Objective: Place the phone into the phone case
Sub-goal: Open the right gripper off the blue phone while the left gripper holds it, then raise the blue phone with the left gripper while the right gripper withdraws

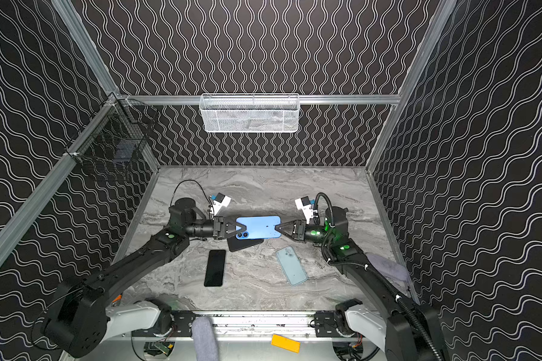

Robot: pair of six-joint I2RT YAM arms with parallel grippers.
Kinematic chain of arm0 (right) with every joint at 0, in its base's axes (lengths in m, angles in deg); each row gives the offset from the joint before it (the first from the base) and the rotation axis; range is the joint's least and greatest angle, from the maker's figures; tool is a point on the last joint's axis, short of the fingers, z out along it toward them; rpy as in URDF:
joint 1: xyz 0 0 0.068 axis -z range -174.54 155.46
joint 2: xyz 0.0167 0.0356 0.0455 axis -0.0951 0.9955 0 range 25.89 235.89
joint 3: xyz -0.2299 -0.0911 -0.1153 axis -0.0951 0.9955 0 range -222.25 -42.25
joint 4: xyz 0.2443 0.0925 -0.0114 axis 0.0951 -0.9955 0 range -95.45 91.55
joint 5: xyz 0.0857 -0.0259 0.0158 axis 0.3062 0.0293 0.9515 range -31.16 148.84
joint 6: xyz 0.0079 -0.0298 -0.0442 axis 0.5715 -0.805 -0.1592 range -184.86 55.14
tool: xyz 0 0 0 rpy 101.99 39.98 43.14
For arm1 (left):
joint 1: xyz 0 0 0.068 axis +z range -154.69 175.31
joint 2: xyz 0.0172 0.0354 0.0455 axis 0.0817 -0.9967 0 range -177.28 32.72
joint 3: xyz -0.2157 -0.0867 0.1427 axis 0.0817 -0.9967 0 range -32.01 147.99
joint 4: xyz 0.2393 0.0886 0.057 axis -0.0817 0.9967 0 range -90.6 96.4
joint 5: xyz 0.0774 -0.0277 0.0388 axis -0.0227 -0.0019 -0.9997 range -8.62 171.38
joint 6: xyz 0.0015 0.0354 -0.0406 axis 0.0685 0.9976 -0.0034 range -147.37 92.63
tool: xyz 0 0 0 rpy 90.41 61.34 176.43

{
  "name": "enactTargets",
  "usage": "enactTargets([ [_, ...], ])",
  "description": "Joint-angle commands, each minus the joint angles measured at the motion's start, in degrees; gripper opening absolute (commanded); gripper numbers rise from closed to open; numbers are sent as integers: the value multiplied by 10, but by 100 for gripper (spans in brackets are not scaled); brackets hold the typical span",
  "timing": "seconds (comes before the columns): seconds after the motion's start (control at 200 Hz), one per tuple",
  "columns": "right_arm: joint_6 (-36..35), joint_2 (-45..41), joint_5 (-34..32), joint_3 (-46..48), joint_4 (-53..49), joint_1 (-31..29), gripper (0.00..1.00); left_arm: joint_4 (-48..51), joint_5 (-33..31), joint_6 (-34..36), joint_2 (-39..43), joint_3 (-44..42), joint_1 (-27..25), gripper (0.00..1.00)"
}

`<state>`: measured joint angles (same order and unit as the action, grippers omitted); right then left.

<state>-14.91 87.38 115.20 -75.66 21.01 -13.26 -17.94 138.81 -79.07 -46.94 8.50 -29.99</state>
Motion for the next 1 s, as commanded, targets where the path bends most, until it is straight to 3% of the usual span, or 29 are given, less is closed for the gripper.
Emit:
enactTargets([
  [0.0,-15,3,-11,-20,-40,-2,14,-24,12,40,1,9,-4,0],
  [0.05,-25,3,-19,-28,-57,0,24,-5,9,54,5,13,-4,0],
  [0.135,-40,-1,-37,-41,-86,7,49,40,-2,84,11,25,-4,0],
  [0.27,-61,-3,-60,-66,-130,21,71,114,-27,137,16,55,-4,0],
  [0.415,-99,-5,-123,-120,-245,37,78,230,-83,224,18,112,-5,0],
  [0.641,-128,9,-299,-233,-450,39,80,344,-247,349,24,196,-14,0],
  [0.781,-117,13,-349,-293,-503,40,82,298,-289,409,29,196,-19,0],
  [0.996,-92,59,-344,-373,-584,40,85,209,-316,539,40,183,-43,0],
])
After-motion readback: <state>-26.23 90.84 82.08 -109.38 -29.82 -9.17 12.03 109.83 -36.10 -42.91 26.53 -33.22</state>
